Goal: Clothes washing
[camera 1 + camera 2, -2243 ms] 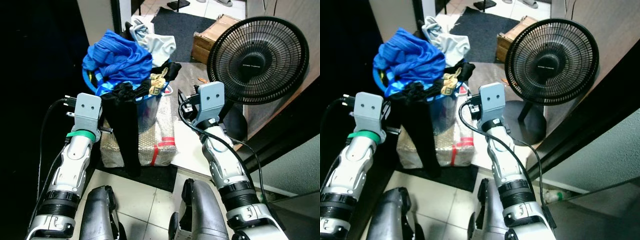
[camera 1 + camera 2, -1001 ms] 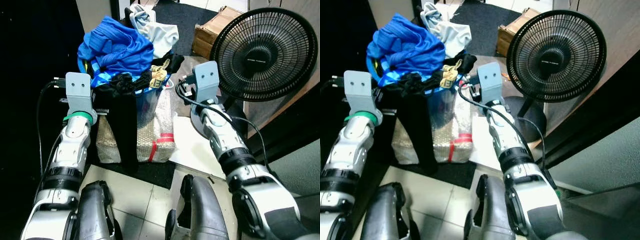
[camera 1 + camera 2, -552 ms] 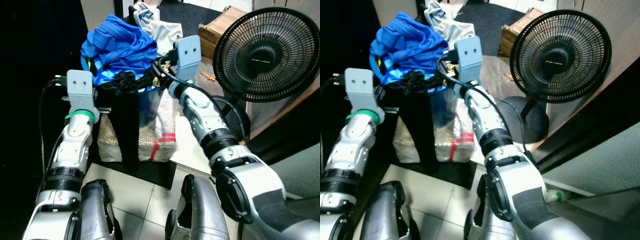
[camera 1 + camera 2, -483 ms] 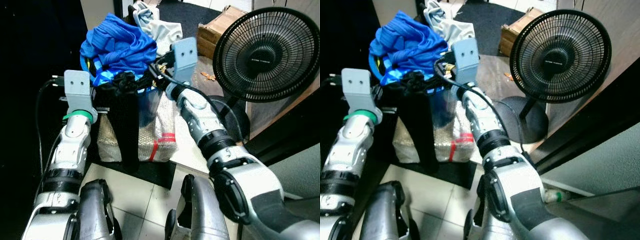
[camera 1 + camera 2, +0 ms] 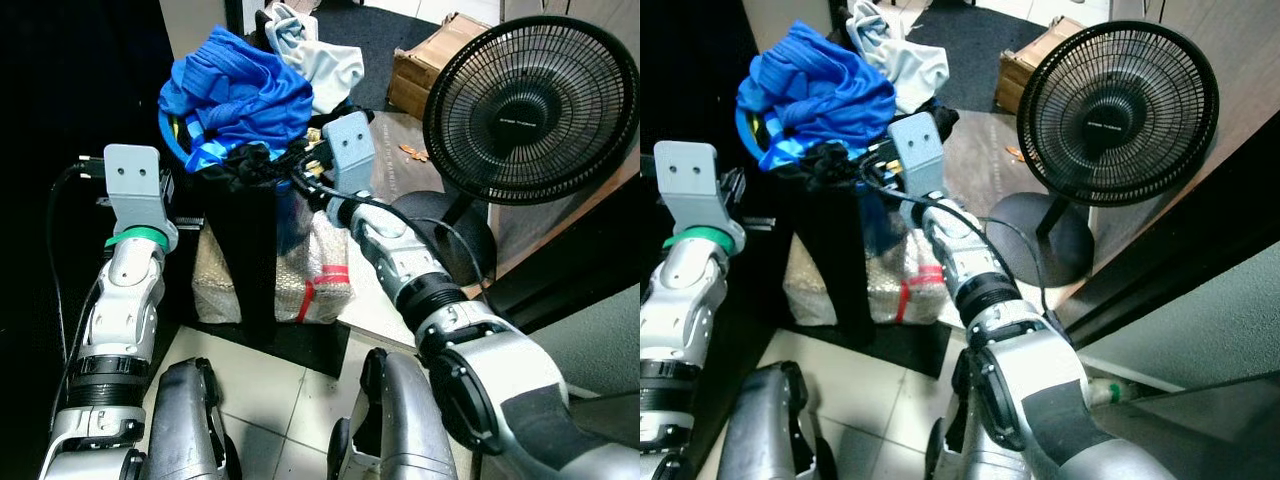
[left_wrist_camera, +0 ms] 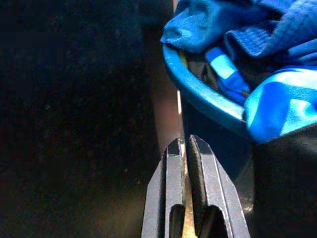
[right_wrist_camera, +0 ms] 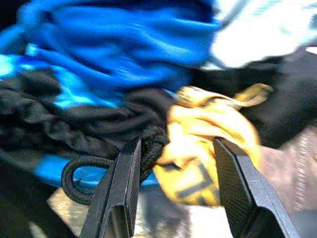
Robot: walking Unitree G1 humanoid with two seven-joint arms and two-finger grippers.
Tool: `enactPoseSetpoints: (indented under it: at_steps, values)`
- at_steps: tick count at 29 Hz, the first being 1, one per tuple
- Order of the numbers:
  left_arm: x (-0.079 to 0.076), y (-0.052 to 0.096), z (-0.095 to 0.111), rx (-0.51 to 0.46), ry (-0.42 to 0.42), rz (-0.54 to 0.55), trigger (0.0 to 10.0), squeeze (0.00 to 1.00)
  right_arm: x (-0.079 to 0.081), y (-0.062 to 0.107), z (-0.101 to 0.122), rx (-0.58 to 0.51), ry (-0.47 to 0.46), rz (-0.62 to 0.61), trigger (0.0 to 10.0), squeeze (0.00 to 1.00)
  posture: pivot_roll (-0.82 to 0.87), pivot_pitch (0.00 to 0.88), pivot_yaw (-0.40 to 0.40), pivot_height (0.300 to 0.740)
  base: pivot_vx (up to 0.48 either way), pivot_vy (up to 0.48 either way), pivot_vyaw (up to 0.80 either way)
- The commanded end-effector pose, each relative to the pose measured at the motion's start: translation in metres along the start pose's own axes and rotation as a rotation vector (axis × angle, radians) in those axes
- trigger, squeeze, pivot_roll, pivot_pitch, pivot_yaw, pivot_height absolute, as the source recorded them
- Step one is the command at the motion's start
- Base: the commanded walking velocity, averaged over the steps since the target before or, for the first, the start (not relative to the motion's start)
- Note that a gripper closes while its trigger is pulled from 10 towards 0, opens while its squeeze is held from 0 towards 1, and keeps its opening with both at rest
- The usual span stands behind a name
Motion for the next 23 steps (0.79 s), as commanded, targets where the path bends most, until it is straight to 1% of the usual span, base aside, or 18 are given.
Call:
enactPoseSetpoints:
  at_steps: [1, 2, 4, 7, 15, 16, 17, 18, 19, 20, 21, 22, 23]
  values:
    - [-0.003, 0.002, -0.006, 0.023, 0.002, -0.005, 10.0, 0.0, -0.001, 0.006, -0.02, 0.08, -0.017, -0.013, 10.0, 0.0, 0.12, 0.232, -0.077, 0.5, 0.0, 0.0, 0.0]
    - [-0.005, 0.002, -0.006, 0.026, 0.003, -0.01, 10.0, 0.0, -0.006, 0.007, -0.021, 0.084, -0.009, -0.023, 10.0, 0.0, 0.12, 0.234, -0.075, 0.5, 0.0, 0.0, 0.0]
    - [-0.007, 0.002, -0.006, 0.027, 0.005, -0.015, 10.0, 0.0, -0.008, 0.007, -0.021, 0.082, -0.011, -0.023, 10.0, 0.0, 0.12, 0.234, -0.074, 0.5, 0.0, 0.0, 0.0]
    - [-0.008, 0.002, -0.005, 0.029, 0.003, -0.019, 10.0, 0.0, -0.005, 0.005, -0.016, 0.068, -0.009, -0.011, 10.0, 0.0, 0.13, 0.237, -0.07, 0.5, 0.0, 0.0, 0.0]
    - [-0.002, 0.004, -0.003, 0.028, -0.01, -0.009, 10.0, 0.0, -0.001, 0.004, -0.019, 0.088, -0.016, -0.018, 10.0, 0.0, 0.15, 0.244, -0.069, 0.5, 0.0, 0.0, 0.0]
    - [0.0, 0.004, -0.003, 0.029, -0.013, -0.006, 10.0, 0.0, 0.003, 0.003, -0.018, 0.09, -0.021, -0.012, 10.0, 0.0, 0.15, 0.246, -0.07, 0.5, 0.0, 0.0, 0.0]
    - [0.0, 0.004, -0.003, 0.029, -0.013, -0.006, 10.0, 0.0, 0.003, 0.003, -0.018, 0.09, -0.021, -0.012, 10.0, 0.0, 0.15, 0.246, -0.07, 0.5, 0.0, 0.0, 0.0]
    - [0.0, 0.005, -0.003, 0.03, -0.015, -0.004, 10.0, 0.0, 0.007, 0.002, -0.017, 0.092, -0.024, -0.004, 10.0, 0.0, 0.16, 0.248, -0.073, 0.5, 0.0, 0.0, 0.0]
    - [0.0, 0.005, -0.003, 0.03, -0.015, -0.004, 10.0, 0.0, 0.007, 0.002, -0.017, 0.092, -0.024, -0.004, 10.0, 0.0, 0.16, 0.248, -0.073, 0.5, 0.0, 0.0, 0.0]
    - [0.0, 0.005, -0.003, 0.031, -0.016, -0.003, 10.0, 0.0, 0.012, 0.002, -0.018, 0.096, -0.025, 0.003, 8.7, 0.0, 0.17, 0.248, -0.074, 0.5, 0.0, 0.0, 0.0]
    - [0.0, 0.005, -0.003, 0.031, -0.016, -0.003, 10.0, 0.0, 0.012, 0.002, -0.018, 0.096, -0.025, 0.003, 8.7, 0.0, 0.17, 0.248, -0.074, 0.5, 0.0, 0.0, 0.0]
    - [-0.001, 0.006, -0.003, 0.032, -0.017, -0.004, 10.0, 0.0, 0.015, 0.002, -0.019, 0.101, -0.027, 0.008, 3.5, 0.0, 0.17, 0.248, -0.075, 0.5, 0.0, 0.0, 0.0]
    - [0.0, 0.006, -0.003, 0.033, -0.019, -0.003, 10.0, 0.0, 0.016, 0.002, -0.021, 0.106, -0.028, 0.009, 0.0, 0.0, 0.17, 0.248, -0.075, 0.5, 0.0, 0.0, 0.0]
Point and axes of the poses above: a point about 5 cm out from each wrist's last joint towards the gripper, its own y axis pointing back from the gripper into the wrist, its own z axis along the axis of the wrist's last joint, x = y × z, the point moved 2 cm from there along -y, pointing out of the wrist towards the gripper, and after that the axes turned 13 degrees about y, right-handed, at the moved point
